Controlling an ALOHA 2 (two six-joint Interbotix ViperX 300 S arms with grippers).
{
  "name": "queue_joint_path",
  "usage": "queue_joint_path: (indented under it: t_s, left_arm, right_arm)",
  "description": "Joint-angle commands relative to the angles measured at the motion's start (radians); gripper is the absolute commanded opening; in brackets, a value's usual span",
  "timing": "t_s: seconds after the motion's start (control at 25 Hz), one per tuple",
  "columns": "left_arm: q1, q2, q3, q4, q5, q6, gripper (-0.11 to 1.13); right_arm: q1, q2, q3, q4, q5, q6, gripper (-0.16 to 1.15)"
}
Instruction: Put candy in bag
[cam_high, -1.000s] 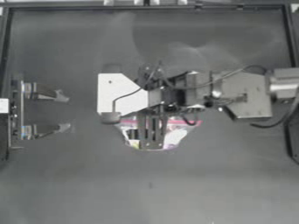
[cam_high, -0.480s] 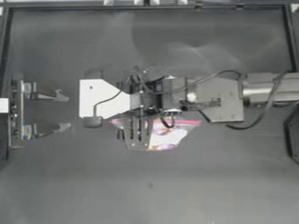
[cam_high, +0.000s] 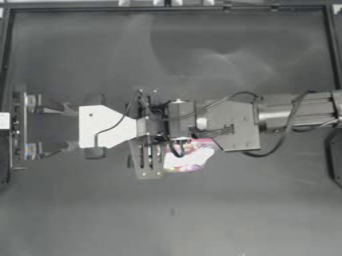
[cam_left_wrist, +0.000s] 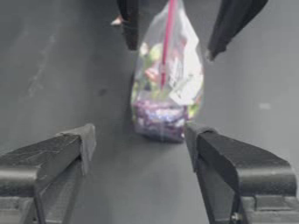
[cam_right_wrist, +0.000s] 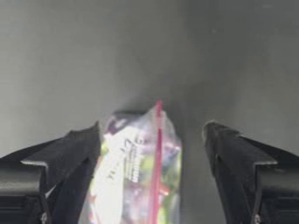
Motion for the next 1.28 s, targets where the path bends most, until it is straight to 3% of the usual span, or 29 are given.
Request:
queue_joint_path:
  t_s: [0.04, 0.68, 1.0, 1.28]
  left_arm:
    - [0.002, 0.012, -0.011, 0.000, -0.006, -0.002, 0.94]
    - [0.002, 0.012, -0.009, -0.002, -0.006, -0.002, 0.94]
    - [0.000, 0.012, -0.009, 0.000, -0.006, -0.002, 0.94]
    - [0.002, 0.012, -0.009, -0.002, -0.006, -0.002, 0.94]
  right_arm:
    - [0.005, -0.015, -0.041, -0.008, 0.005, -0.003, 0.97]
    - [0.009, 0.034, -0.083, -0.026, 0.055, -0.006, 0.97]
    - [0.009, 0.043, -0.084, -0.028, 0.060, -0.009, 0.81]
    - [0.009, 0.052, -0.089, -0.029, 0.061, -0.009, 0.79]
